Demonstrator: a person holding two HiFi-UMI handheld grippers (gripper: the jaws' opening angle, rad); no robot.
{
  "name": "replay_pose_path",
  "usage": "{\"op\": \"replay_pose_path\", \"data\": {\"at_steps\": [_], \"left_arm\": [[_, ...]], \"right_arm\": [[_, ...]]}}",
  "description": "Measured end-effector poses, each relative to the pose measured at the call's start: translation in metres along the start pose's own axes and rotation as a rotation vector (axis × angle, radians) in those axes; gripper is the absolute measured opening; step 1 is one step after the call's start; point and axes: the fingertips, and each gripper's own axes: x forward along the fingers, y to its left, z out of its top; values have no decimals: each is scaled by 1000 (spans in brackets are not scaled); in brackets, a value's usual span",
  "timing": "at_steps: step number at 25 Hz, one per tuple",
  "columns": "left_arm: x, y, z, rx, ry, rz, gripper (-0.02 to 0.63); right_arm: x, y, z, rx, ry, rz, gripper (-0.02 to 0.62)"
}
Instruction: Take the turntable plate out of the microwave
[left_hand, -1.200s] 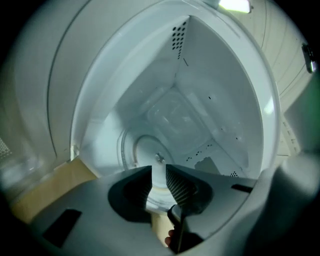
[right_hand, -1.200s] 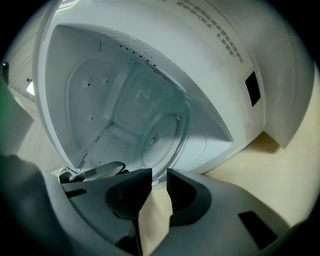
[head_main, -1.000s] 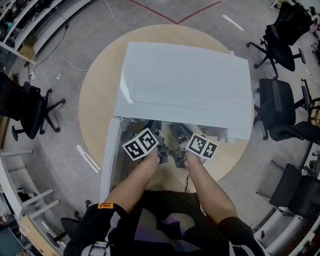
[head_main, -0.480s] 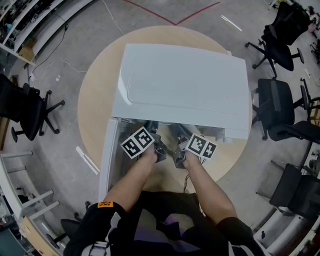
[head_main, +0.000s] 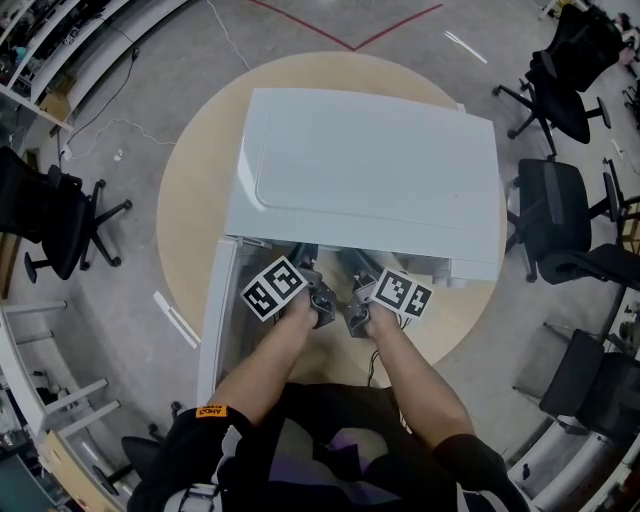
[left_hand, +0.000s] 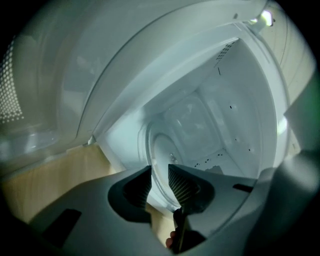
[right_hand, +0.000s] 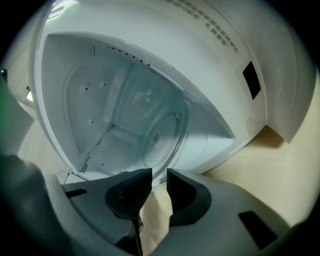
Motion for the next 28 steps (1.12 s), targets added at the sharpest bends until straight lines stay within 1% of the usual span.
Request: {"op": "replay_pose_path", "data": {"at_steps": [4,8,14,17,20,23,28], "left_arm": [[-1,-3,3,4,-6,-5,149],[-2,-7,4,5,-1,-17,149],[0,-7,-1,24,23,-37,149],[1,-9,-7,10,47,-62,149],[1,-6,-14,-15,75,-62,150],[4,-3,-15,-31,78,-57,150],[13,-8,-8,-44,73,-79,150]], "right_arm": [[2,3,-1,7,5,7,77],[7,7,-1,39,6,21,77],[5,6,5,92,-30,39,77],[3,5,8,106,-48,44,75],[1,7,11,106,-59,54,75],[1,13,11,99,-62,67,75],[1,21,9,89,-59,79,75]]}}
